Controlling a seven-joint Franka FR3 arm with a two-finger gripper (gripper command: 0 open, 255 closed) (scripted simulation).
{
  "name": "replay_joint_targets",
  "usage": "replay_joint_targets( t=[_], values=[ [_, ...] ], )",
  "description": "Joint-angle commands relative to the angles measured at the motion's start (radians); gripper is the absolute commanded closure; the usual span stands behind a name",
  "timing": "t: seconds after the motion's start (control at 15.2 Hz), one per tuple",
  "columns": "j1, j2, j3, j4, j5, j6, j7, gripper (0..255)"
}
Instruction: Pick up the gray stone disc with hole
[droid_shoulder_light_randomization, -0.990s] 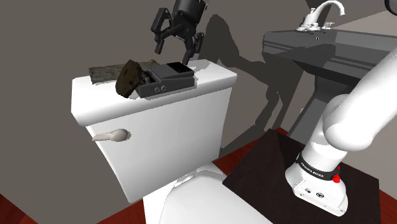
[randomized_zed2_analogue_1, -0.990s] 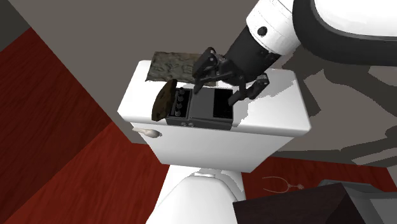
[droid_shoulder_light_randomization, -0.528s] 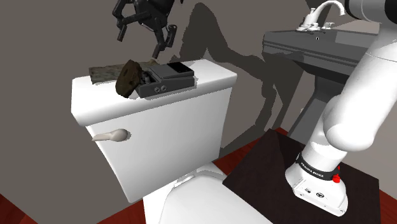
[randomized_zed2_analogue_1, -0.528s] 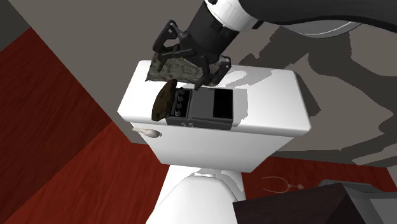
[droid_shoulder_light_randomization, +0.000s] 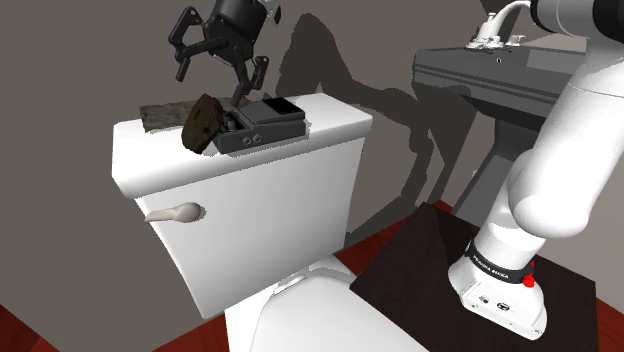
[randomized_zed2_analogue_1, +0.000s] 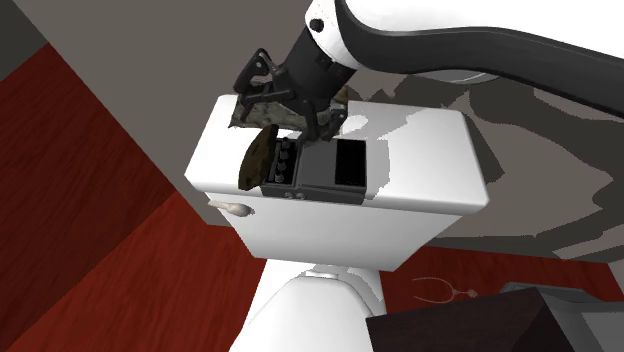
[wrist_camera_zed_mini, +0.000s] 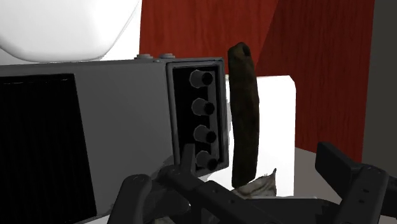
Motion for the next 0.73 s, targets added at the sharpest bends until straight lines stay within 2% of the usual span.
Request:
replay_joint_targets(
  t=[0.0, 0.07, 0.13, 0.66],
  values=[
    [0.0, -0.002, 0.0, -0.019, 0.005, 0.015, -0.009, 0],
    [0.0, -0.002, 0.0, -0.019, 0.005, 0.015, -0.009, 0],
    [0.001, -0.002, 0.001, -0.018, 0.004, 0.016, -0.007, 255],
    [-0.001, -0.007, -0.001, -0.034, 0.01, 0.024, -0.017, 255]
  ],
)
